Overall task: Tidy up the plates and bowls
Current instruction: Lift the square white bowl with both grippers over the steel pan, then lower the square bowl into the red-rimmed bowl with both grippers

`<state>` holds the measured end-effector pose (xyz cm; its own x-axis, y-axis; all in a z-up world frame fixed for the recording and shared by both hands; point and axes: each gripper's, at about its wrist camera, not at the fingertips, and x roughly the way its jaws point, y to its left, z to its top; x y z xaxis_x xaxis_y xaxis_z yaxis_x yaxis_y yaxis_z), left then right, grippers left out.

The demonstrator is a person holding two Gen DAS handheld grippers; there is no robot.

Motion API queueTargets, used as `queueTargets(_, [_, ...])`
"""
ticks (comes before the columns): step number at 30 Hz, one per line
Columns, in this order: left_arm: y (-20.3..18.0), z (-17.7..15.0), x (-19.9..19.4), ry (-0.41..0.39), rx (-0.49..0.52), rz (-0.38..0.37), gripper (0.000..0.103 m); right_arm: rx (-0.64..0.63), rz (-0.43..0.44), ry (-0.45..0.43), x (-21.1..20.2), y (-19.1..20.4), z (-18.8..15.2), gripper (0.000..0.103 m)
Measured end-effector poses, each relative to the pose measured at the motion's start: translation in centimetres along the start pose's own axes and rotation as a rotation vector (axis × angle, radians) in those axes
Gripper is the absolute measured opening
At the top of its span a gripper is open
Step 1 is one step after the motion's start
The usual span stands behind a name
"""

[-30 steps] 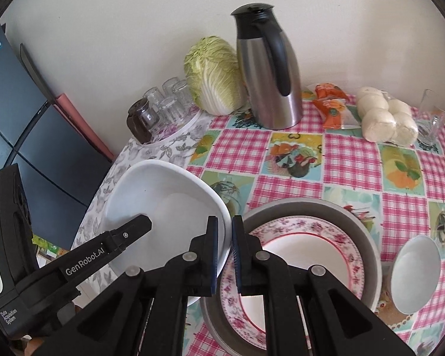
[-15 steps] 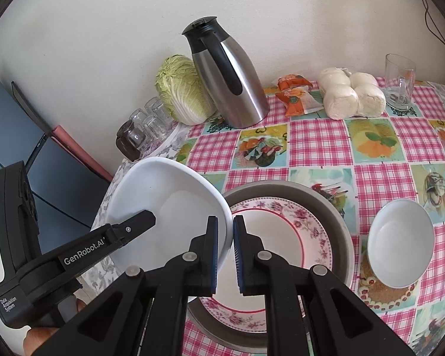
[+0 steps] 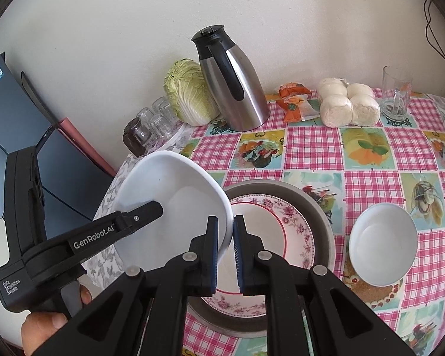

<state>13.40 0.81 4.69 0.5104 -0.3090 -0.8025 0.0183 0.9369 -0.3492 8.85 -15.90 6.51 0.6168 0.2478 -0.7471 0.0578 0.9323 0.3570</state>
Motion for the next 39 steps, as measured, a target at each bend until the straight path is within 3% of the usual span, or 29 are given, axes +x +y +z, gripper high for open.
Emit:
queueTargets(28, [-1.8, -2.0, 3.8, 0.112, 0.066, 0.115, 0.018, 0.070, -0.060, 0.119, 1.3, -2.7, -0.8, 0.013])
queueTargets(39, [-2.0, -2.2, 4.6, 0.141, 0.079, 0.126, 0.019, 0.087, -0.067, 0.144, 1.9, -3.1, -0.9, 0.013])
